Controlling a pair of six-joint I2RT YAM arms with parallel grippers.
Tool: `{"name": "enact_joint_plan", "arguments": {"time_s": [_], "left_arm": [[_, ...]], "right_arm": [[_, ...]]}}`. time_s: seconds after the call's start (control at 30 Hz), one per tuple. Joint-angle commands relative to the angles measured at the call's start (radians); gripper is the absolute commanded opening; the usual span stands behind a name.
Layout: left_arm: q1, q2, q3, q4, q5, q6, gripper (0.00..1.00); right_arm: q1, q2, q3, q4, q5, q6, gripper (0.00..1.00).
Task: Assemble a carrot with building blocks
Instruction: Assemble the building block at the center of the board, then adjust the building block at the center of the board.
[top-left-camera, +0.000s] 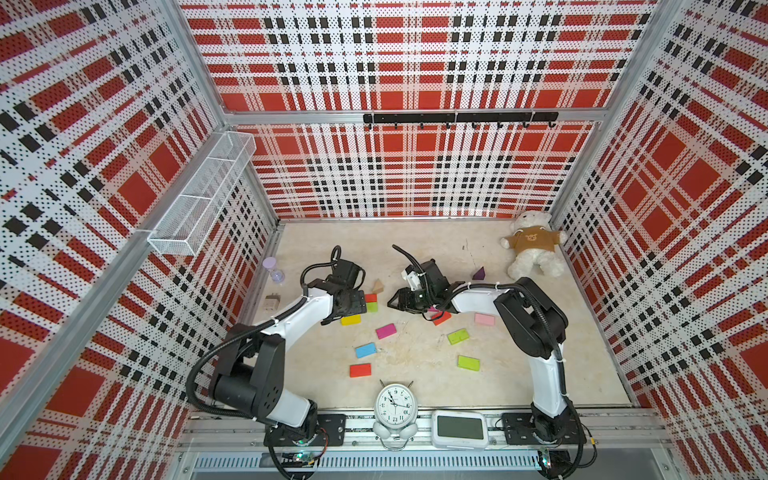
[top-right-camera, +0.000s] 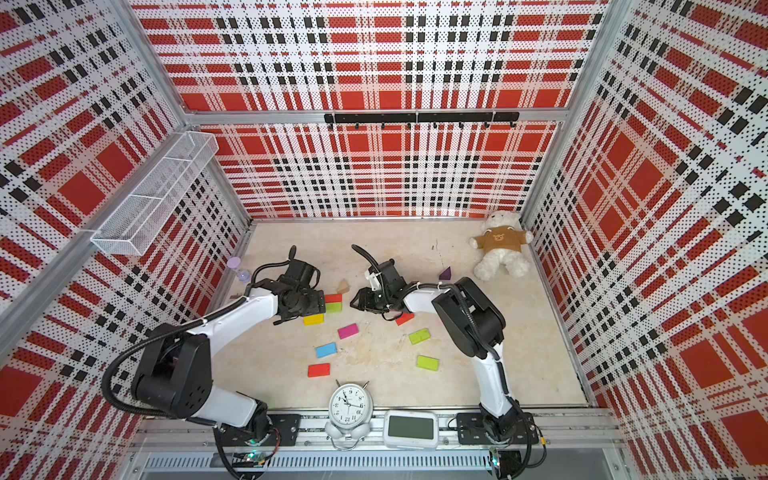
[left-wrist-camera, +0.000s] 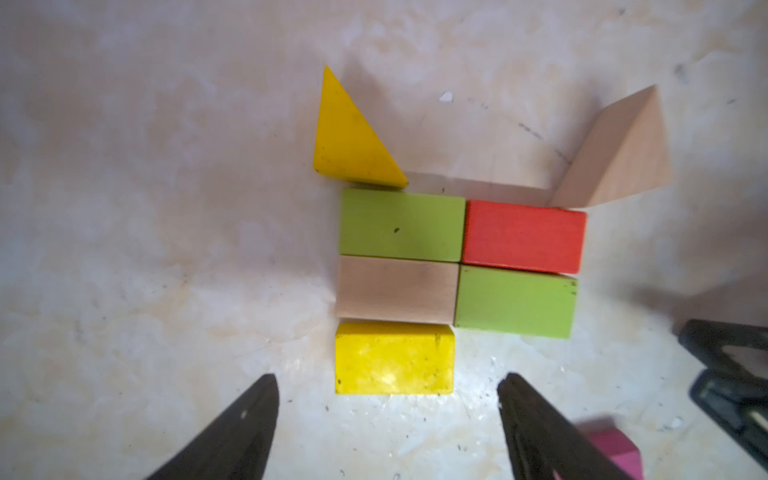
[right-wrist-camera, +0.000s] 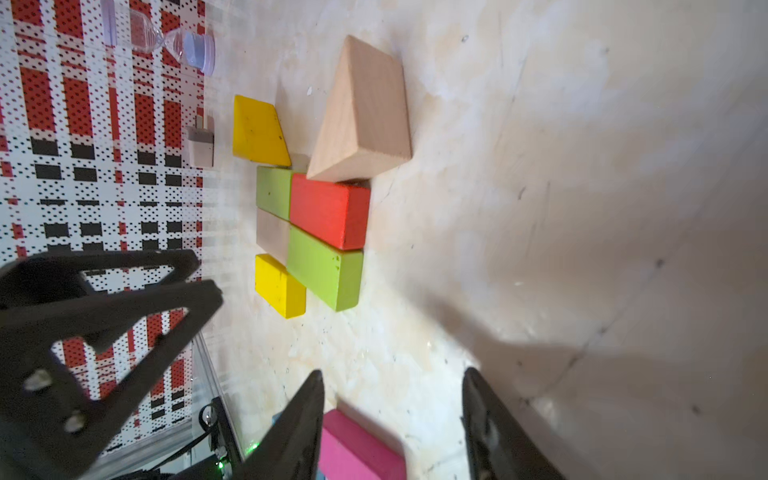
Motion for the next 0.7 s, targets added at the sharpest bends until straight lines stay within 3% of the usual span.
{"name": "enact_joint_plan", "arguments": {"time_s": [0.0,0.27,0.43,0.67], "left_arm": [[0.036,-0.13,-0.038,-0.038,0.002,-0.03,0.85],[0.207,-0.424,-0.199,-0.028,0.19,-0.076,0.85],[0.254,-0.5,-0.248,-0.005,0.261,-0.074,0.85],[0.289,-0.494,-0.25,0.007,0.323,-0.07,0.85]], "right_arm": [[0.046,-0.093,-0.01,-0.13,0.116,-0.1,0.61],[0.236,-0.107,0.117,-0.494,0.468,-0.298,0.76],[0.292,-0.059,0.201,-0.568,0.532,-0.299,0.81],[0.313,0.057,0.361,-0.671,0.573,-0.298,0.84]]}}
